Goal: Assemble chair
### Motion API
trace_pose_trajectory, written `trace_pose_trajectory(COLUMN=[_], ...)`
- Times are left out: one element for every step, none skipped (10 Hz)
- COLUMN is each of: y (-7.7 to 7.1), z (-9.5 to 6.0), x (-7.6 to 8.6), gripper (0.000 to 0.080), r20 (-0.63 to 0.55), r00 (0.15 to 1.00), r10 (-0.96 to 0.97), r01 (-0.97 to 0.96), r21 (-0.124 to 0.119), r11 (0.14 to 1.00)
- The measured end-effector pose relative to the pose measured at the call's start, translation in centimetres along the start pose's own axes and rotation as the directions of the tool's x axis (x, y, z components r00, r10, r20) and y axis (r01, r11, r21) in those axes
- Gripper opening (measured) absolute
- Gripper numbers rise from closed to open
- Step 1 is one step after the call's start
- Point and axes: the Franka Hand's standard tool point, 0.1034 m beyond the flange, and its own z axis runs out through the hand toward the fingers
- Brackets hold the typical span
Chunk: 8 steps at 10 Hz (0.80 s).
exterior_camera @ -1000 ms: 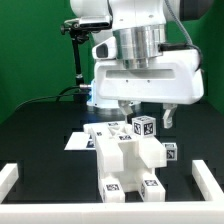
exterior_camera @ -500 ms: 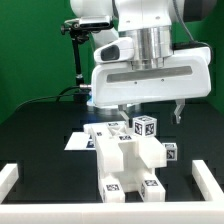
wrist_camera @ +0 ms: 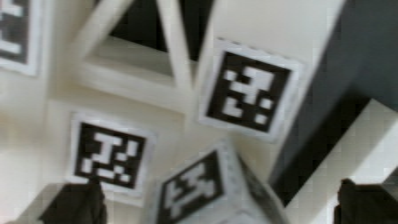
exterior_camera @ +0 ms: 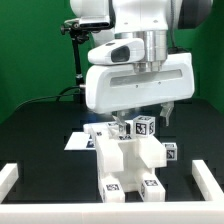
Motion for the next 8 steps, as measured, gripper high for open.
trace_pose_trajectory(y=[0.15,0.01,0.08,0.09,0.10,0.07,0.07,0.07], z=[-0.02,-0.08,-0.03,-0.02,-0.02,-0.01,0.00,0.00], x=[-0.12,0.02,-0.04,-0.06,-0.07,-0.06,-0.06,-0.06], gripper=[0.0649,0.0649,0.0649,0.0526,0.0391,0.0391,0.0265,0.0265], r20=[0.011,0.012,0.013,0.013,0.013,0.011,0.011,0.010], r00=[0.997,0.995,0.997,0.998,0.998,1.000,0.995,0.990], r10=[-0.077,-0.098,-0.081,-0.063,-0.058,0.028,0.098,0.140], r01=[0.078,0.098,0.081,0.063,0.058,-0.028,-0.097,-0.140], r21=[-0.005,-0.012,-0.012,-0.012,-0.012,-0.012,-0.013,-0.013], r11=[0.997,0.995,0.997,0.998,0.998,1.000,0.995,0.990])
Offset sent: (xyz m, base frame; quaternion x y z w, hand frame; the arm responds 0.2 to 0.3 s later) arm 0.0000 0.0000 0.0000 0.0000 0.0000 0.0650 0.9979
